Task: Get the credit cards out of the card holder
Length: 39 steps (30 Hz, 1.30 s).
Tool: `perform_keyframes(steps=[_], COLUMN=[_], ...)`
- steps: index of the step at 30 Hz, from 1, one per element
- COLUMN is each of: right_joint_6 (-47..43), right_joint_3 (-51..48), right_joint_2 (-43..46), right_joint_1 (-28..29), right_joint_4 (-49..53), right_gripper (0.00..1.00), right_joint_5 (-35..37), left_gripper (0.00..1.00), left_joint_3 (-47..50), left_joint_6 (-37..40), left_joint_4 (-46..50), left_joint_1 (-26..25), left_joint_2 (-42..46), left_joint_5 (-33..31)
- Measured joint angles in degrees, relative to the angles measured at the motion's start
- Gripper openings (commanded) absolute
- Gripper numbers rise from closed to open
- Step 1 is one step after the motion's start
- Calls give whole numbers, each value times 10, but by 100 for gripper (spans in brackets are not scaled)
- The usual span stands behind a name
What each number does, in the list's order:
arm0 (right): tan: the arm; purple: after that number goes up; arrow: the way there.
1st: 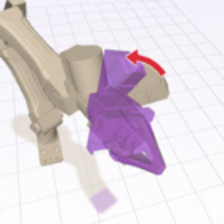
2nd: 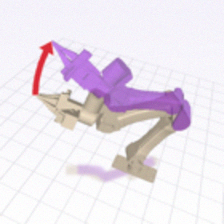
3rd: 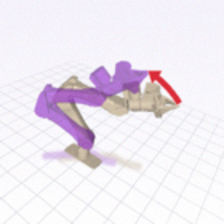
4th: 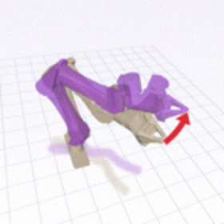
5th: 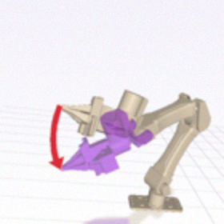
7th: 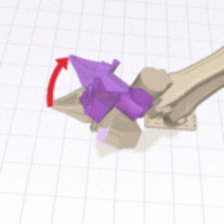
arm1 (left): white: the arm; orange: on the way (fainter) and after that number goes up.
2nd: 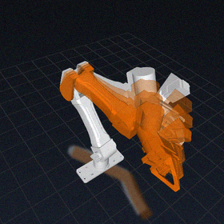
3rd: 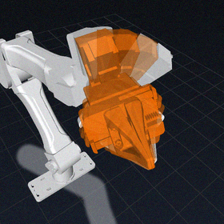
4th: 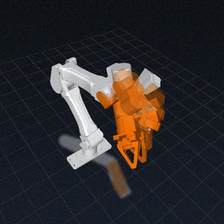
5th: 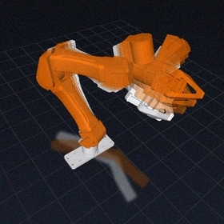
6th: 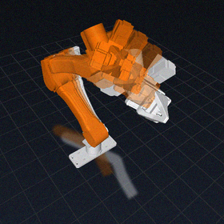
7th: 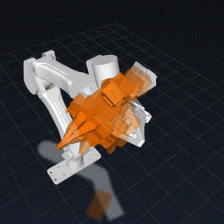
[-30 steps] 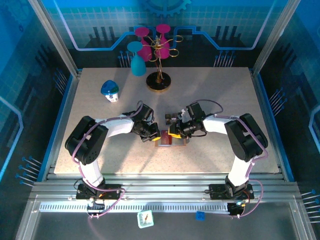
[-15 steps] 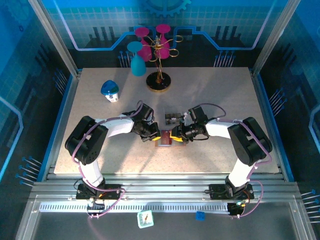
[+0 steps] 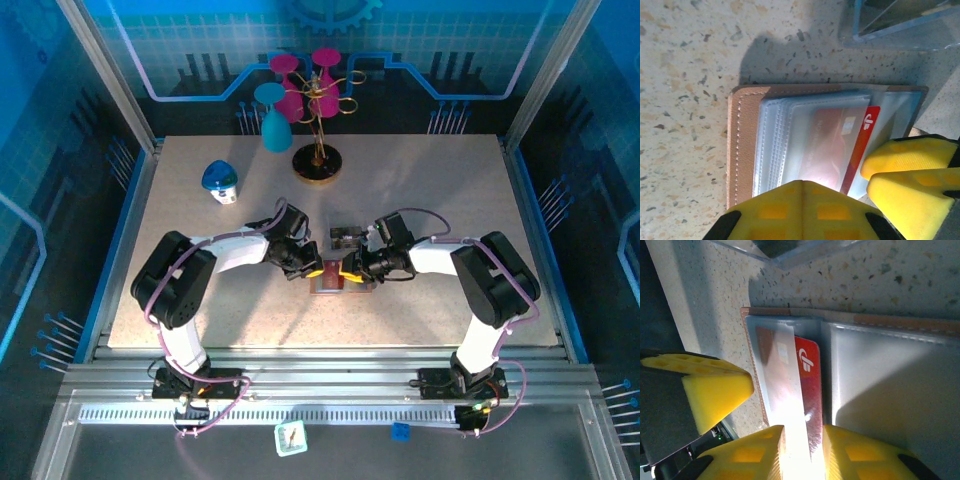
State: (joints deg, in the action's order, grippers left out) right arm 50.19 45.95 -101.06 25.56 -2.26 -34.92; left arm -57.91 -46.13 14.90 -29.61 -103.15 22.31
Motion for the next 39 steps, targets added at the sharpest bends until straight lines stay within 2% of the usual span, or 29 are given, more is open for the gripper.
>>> perform_keyframes(steps=[24, 39], right_joint_6=[7, 26], right_joint_3=[0, -13], right_joint_2=[-16, -25], right_joint_1=[0, 0], right_joint_4=[-21, -60], right_gripper=[22, 16], right_joint_5=[-1, -14], left_gripper=[5, 5], left_joint_3=[-5, -7], left_joint_6=[2, 2], left_joint_4=[14, 14], left_joint_1=[0, 0], left_joint_2=[-11, -14], left_joint_5=[2, 9])
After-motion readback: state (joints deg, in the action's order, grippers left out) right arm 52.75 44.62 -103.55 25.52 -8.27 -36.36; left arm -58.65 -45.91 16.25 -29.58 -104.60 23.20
